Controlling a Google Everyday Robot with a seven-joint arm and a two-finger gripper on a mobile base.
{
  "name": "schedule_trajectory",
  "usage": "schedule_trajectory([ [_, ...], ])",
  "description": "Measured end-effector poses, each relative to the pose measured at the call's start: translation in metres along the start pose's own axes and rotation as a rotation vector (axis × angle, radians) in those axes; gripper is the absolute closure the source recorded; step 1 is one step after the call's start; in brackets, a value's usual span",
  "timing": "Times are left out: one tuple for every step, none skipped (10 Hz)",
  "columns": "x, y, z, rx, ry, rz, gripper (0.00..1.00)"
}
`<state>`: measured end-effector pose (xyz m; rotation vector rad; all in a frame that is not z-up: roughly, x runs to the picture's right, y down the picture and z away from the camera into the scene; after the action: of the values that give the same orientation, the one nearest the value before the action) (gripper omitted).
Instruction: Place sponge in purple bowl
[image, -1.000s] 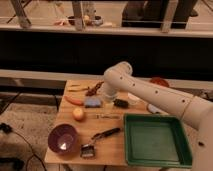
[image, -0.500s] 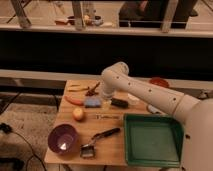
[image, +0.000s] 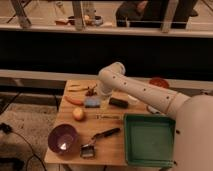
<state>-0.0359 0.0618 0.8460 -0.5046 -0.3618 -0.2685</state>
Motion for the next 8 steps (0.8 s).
schedule_trajectory([
  [-0.002,-0.002,0.006,-0.005,0.003,-0.004,0.20],
  [-0.002,-0.003,0.012,-0.016,0.006,-0.005,0.20],
  [-0.003,-0.005,0.018,-0.020,0.007,-0.005,0.20],
  [-0.005,-0.008,0.026,-0.027,0.007,-0.009,0.20],
  [-0.007,-0.012,0.033,-0.032,0.005,-0.014,0.20],
  [-0.007,-0.013,0.040,-0.042,0.007,-0.016,0.20],
  [-0.007,-0.017,0.049,-0.051,0.008,-0.017,0.20],
  [-0.007,-0.018,0.055,-0.058,0.009,-0.018,0.20],
])
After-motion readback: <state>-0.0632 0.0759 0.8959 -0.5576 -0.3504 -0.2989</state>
